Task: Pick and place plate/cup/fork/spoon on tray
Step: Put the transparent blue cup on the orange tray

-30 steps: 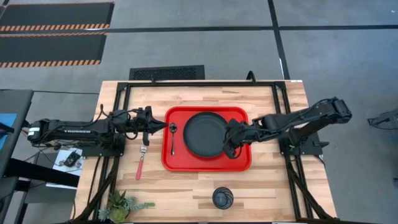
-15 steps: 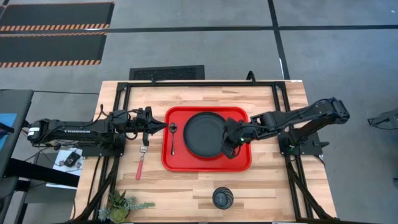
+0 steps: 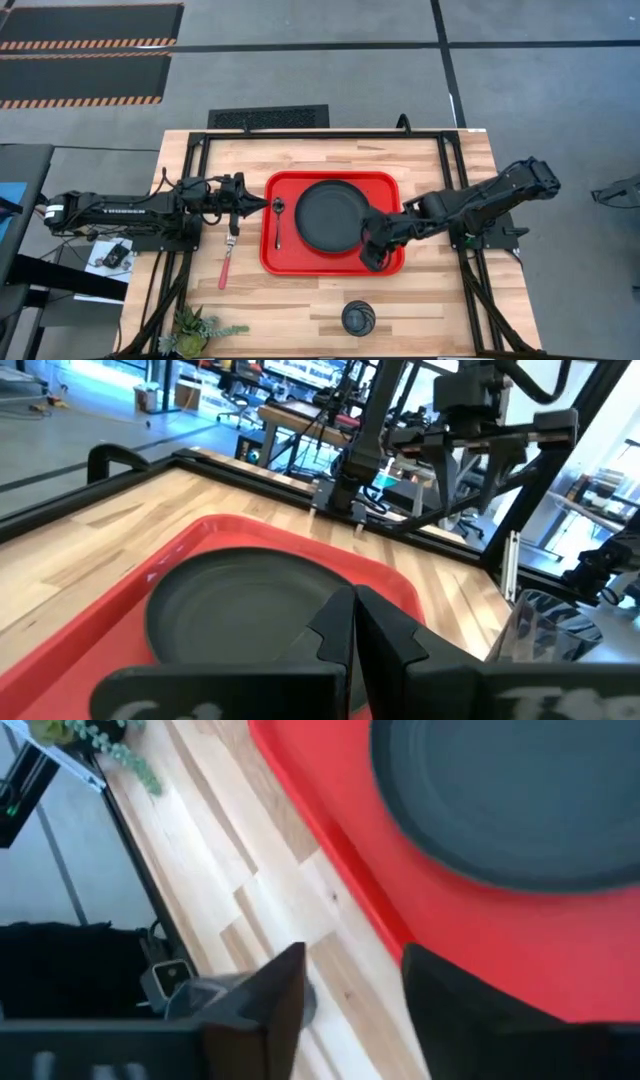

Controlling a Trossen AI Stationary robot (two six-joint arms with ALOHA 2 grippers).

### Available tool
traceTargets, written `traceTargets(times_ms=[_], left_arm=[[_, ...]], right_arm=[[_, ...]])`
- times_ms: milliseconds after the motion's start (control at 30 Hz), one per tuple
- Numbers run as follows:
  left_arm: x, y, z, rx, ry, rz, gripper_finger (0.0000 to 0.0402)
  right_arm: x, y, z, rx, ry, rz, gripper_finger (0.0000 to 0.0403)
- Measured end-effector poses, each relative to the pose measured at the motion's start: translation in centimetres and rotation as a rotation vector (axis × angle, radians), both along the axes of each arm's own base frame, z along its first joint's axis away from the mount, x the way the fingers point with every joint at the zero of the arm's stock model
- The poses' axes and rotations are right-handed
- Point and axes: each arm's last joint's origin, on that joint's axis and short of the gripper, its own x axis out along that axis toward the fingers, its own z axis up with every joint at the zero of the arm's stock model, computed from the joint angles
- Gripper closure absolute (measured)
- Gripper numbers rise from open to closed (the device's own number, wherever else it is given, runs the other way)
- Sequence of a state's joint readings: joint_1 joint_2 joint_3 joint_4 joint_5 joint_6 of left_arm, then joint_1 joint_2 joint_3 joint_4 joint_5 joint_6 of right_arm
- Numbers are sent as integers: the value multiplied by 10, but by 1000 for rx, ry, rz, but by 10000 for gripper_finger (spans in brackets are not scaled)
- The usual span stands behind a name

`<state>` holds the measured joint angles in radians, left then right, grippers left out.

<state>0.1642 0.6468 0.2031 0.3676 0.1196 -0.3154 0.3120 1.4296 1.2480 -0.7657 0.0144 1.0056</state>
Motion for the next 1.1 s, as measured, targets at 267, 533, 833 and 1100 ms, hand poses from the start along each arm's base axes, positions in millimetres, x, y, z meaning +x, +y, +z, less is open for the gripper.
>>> traceTargets(times_ms=[267, 533, 833, 1100], left_arm=[[0, 0, -2, -11, 19, -3, 401], [-1, 0, -2, -18, 31, -10, 401], [-4, -1, -2, -19, 37, -6, 401], [-4, -1, -3, -32, 49, -13, 401]], right_arm=[[-3, 22, -11, 105, 108, 60, 166], [18, 59, -36, 174, 111, 170, 172], [43, 98, -73, 124, 205, 251, 168], [55, 107, -89, 126, 249, 235, 216]])
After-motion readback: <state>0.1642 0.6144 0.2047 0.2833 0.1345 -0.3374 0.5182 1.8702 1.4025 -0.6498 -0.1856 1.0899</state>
